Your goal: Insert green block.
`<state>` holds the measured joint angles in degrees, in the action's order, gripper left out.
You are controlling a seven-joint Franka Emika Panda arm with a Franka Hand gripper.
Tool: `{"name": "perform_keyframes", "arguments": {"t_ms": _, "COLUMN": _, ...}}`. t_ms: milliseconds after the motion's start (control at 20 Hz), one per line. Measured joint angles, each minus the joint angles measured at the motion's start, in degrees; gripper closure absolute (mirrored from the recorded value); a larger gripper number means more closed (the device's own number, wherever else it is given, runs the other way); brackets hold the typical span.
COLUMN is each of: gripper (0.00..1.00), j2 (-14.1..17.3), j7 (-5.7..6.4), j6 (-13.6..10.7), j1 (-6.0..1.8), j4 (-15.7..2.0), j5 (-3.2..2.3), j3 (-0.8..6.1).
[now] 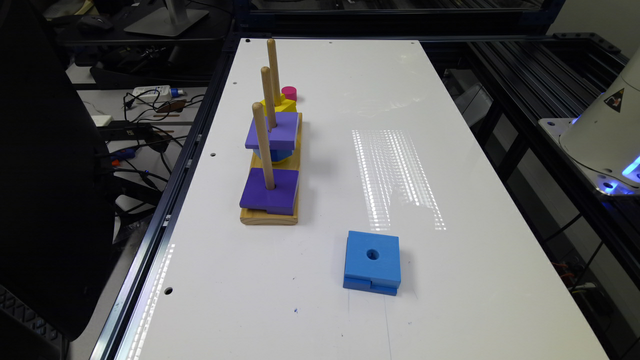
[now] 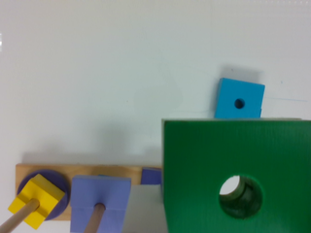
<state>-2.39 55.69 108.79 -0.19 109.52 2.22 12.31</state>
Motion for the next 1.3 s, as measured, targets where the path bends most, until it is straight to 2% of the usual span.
{"name": "perform_keyframes", "arguments": {"t_ms": 300, "gripper": 1.00, "j2": 1.6, "j7": -0.09, "j6": 1.7, "j1": -0.17, "j4": 0.04, "j5": -0.05, "j3": 0.00}}
{"name": "perform_keyframes", "arguments": {"t_ms": 750, "gripper": 1.00, "j2": 4.6, "j7": -0.14, "j6": 5.0, "j1": -0.36, "j4": 0.07, "j5": -0.57, "j3": -0.01}}
{"name": "perform_keyframes", "arguments": {"t_ms": 1300, "gripper": 1.00, "j2": 9.1, "j7": -0.15, "j6": 10.0, "j1": -0.44, "j4": 0.06, "j5": -1.71, "j3": -0.16}}
